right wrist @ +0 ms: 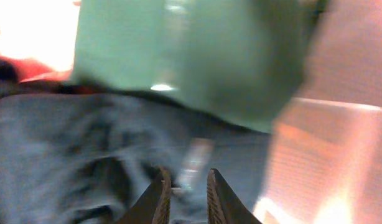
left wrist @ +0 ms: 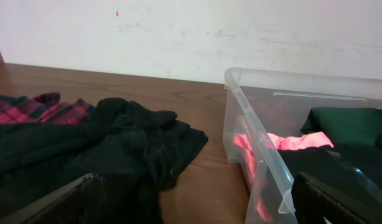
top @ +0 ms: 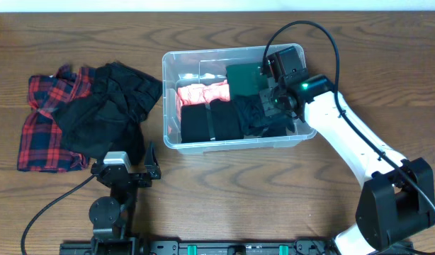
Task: Pack container
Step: 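Release the navy cloth and press it down with the right gripper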
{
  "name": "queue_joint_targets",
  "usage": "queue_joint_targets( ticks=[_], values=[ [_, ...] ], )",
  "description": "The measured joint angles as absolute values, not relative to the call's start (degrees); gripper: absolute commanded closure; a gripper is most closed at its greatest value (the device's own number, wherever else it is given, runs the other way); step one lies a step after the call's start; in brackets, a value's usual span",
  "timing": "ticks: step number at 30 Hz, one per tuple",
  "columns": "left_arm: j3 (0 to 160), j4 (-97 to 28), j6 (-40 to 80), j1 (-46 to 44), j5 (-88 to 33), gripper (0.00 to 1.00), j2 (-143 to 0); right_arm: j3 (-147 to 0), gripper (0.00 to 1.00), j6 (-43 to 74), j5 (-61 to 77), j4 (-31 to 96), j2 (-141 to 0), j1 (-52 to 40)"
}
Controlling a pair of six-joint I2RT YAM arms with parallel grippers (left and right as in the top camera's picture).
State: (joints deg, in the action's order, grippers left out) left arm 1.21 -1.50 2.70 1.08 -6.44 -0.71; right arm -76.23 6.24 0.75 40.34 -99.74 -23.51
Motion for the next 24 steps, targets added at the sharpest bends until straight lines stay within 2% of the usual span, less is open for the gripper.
queue_joint_targets(
  ticks=[6,12,19,24],
  values=[
    [1.2,-1.5,2.7,1.1,-6.4,0.02,-0.7,-76.2,0.90,6.5,10.6,37.1,-99.7,-25.8],
    [1.2,-1.5,2.7,1.1,-6.4,0.02,-0.7,-76.2,0.95,6.9,13.5,35.2,-100.1,-28.3],
    [1.2,-1.5,2.7,1.1,-6.4,0.02,-0.7,-76.2,0.98,7.2,12.7,36.0,-105.0,-28.8],
    [1.2,-1.5,2.7,1.1,-6.4,0.02,-0.7,-76.2,0.98,7.2,7.2,39.3,-106.6,-28.4]
  ],
)
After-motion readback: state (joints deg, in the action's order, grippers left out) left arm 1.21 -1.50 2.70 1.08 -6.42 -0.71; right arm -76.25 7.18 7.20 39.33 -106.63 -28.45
